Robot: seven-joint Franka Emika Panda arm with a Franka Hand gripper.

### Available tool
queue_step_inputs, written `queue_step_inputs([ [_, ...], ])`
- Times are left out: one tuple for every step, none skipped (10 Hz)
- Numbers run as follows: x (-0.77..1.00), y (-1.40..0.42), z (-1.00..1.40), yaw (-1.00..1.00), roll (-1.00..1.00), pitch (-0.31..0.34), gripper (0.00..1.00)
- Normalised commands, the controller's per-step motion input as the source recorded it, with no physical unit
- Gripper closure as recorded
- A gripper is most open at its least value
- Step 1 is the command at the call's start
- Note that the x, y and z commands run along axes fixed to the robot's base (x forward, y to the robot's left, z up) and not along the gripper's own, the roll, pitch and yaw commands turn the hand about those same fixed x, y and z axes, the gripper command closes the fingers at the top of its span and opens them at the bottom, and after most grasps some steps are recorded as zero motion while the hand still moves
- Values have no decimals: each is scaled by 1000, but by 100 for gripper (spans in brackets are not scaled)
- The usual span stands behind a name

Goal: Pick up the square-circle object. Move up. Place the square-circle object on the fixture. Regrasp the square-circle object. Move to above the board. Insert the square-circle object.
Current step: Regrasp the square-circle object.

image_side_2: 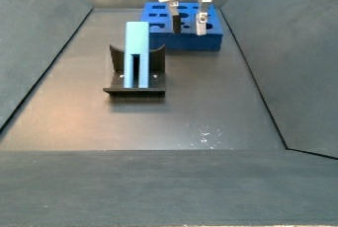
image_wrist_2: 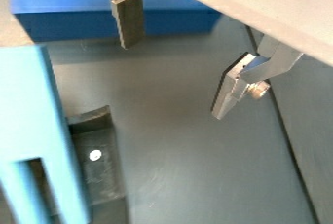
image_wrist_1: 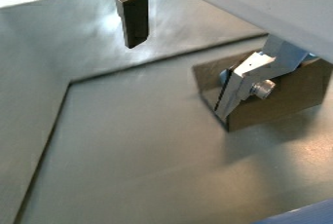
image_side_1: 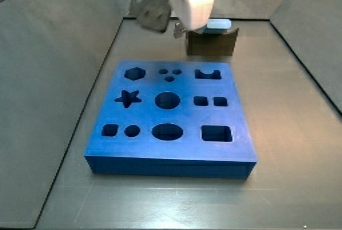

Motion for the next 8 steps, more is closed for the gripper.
queue_step_inputs([
  [-49,-2,3,-1000,996,-127,0],
  [-45,-4,8,-1000,978,-62,0],
  [-37,-11,7,-1000,967,61,0],
  [-29,-15,5,-1000,956,180,0],
  [-16,-11,-17,-1000,963,409,0],
  [-5,-8,-26,-852,838,492,0],
  [16,-13,-32,-515,563,662,0],
  [30,-8,-24,-263,380,756,0],
])
